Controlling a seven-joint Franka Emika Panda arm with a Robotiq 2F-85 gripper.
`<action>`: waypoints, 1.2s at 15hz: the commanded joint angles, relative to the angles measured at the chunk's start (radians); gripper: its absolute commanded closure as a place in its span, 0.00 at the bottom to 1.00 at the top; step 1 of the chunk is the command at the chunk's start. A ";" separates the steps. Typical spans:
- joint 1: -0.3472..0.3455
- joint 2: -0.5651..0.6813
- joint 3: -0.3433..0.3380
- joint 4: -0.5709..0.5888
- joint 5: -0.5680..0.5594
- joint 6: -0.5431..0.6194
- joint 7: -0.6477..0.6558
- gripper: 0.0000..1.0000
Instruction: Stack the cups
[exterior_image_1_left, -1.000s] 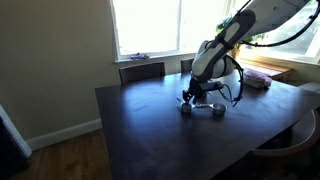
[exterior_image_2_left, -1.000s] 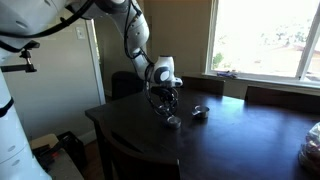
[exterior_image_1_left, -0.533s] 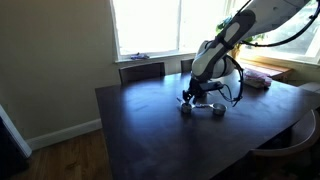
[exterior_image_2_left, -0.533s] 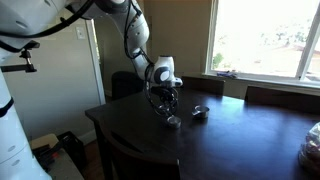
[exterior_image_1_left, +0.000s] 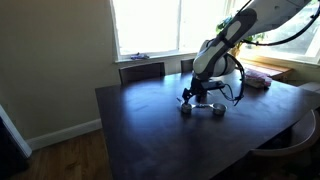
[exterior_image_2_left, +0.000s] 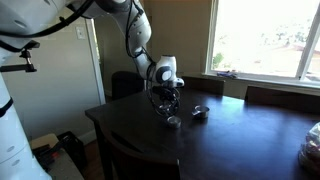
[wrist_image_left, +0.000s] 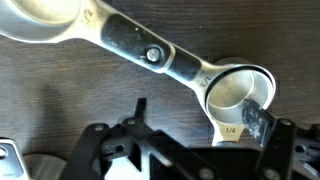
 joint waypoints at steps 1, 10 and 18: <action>-0.048 -0.066 0.037 -0.037 0.017 -0.070 -0.038 0.00; -0.008 -0.082 -0.059 0.052 -0.037 -0.109 0.034 0.00; -0.007 0.067 -0.134 0.295 -0.158 -0.203 0.012 0.00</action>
